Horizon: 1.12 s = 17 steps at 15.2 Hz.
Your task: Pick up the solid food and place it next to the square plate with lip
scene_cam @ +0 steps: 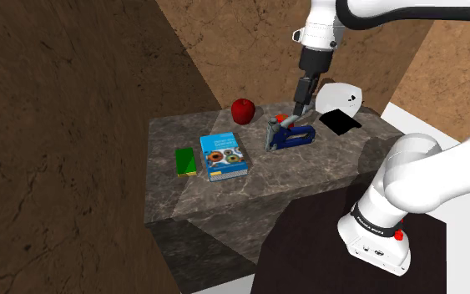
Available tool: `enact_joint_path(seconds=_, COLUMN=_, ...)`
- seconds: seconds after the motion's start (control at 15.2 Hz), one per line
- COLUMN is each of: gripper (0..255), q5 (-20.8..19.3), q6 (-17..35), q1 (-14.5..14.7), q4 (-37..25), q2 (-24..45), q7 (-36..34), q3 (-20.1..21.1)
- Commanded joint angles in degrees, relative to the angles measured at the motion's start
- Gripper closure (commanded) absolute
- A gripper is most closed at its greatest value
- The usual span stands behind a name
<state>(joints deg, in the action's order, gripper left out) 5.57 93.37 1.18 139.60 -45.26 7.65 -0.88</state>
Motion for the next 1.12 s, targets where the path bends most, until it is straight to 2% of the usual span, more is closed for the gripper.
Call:
enact_joint_path(seconds=0.0, gripper=0, q5=0.0, q6=0.0, q1=0.0, q4=0.0, q2=0.0, q7=0.0, q3=0.0)
enact_joint_path(seconds=0.53, gripper=0, q5=-2.4, q6=19.1, q1=-3.1, q4=2.0, q2=10.5, q7=-1.6, q3=-0.2)
enact_joint_path(seconds=1.06, gripper=0, q5=-5.0, q6=36.2, q1=-6.3, q4=-0.9, q2=23.8, q7=-4.1, q3=-0.8)
